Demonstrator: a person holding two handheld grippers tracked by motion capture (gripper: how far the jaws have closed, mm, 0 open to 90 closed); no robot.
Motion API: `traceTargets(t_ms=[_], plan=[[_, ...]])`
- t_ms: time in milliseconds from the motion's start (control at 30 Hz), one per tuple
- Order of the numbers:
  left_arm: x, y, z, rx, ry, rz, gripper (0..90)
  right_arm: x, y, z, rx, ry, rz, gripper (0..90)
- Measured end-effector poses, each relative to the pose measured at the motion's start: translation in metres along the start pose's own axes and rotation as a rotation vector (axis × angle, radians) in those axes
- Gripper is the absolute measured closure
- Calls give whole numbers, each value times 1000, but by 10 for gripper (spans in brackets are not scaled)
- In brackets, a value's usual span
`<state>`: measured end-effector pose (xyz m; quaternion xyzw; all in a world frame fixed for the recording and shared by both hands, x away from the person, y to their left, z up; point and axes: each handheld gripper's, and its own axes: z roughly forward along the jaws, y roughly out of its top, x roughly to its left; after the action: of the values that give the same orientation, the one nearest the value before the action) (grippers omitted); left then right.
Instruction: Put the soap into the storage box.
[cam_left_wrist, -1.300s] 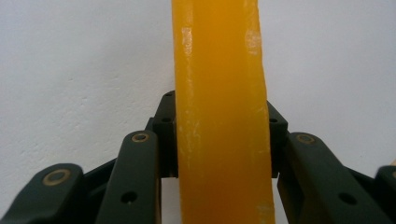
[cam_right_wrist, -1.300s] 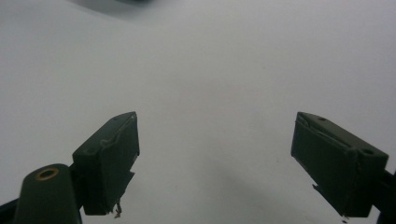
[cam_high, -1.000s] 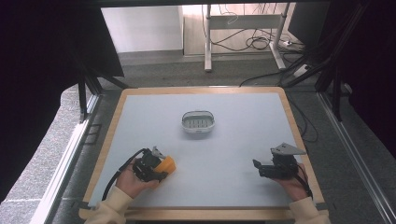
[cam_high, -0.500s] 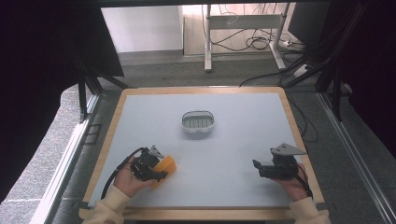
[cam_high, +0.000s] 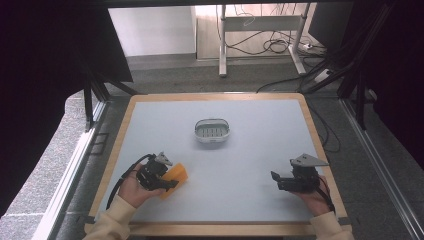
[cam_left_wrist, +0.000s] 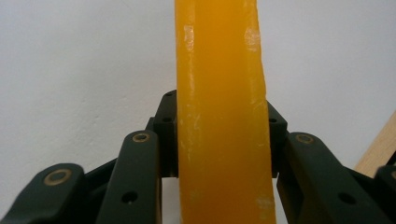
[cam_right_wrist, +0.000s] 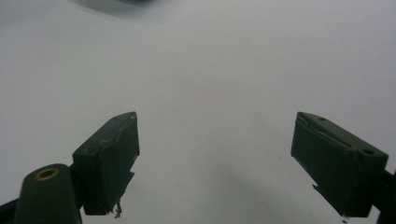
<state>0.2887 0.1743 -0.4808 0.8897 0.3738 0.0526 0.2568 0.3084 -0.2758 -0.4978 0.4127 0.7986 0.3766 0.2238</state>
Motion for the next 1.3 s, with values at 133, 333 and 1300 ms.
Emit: traceTargets(t_ms=[133,333,1300], plan=[[2,3,-5,-6,-22,14,618,-1,0,0,4,-2,2,156],[6,10,-17,-23,-11,30,618,-1,-1,0,7,-4,1,156],[27,51,-18,-40,-51,72,618,1,-3,-1,9,-1,9,156]])
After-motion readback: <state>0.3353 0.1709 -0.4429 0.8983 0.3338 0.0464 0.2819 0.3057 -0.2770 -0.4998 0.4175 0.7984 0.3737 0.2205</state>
